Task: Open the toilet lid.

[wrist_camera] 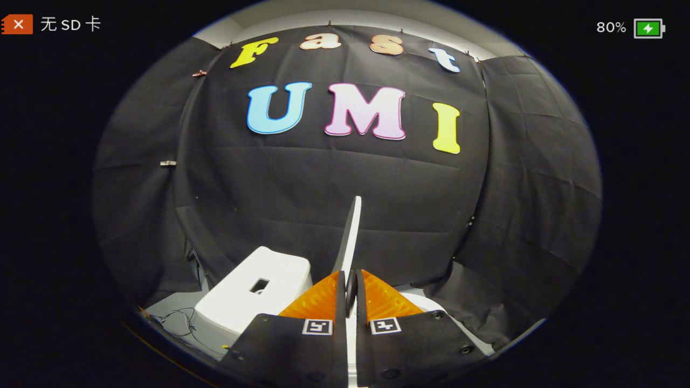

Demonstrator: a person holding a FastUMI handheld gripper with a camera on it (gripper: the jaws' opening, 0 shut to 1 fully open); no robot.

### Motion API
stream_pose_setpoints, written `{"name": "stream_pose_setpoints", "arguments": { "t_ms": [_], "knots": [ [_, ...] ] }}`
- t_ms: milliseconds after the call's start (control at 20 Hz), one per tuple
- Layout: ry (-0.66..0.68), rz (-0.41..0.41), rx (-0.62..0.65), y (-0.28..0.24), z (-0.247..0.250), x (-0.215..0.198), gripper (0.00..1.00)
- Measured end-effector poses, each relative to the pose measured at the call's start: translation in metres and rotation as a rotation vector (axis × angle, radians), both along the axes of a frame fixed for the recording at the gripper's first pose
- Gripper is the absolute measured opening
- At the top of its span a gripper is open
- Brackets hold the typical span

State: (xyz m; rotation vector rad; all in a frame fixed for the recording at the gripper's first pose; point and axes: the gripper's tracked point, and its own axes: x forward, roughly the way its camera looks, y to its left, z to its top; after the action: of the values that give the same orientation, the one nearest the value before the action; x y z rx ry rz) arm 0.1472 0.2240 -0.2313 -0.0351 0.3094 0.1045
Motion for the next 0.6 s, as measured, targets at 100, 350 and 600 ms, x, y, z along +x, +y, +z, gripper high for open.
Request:
{"name": "stream_pose_setpoints", "arguments": {
  "t_ms": [100, 350, 600],
  "knots": [
    [-0.003, 0.02, -0.016, 0.017, -0.001, 0.001, 0.13],
    [-0.004, 0.048, -0.078, 0.057, -0.014, 0.0, 0.15],
    [-0.018, 0.094, -0.113, 0.094, -0.018, -0.006, 0.14]
  ]
}}
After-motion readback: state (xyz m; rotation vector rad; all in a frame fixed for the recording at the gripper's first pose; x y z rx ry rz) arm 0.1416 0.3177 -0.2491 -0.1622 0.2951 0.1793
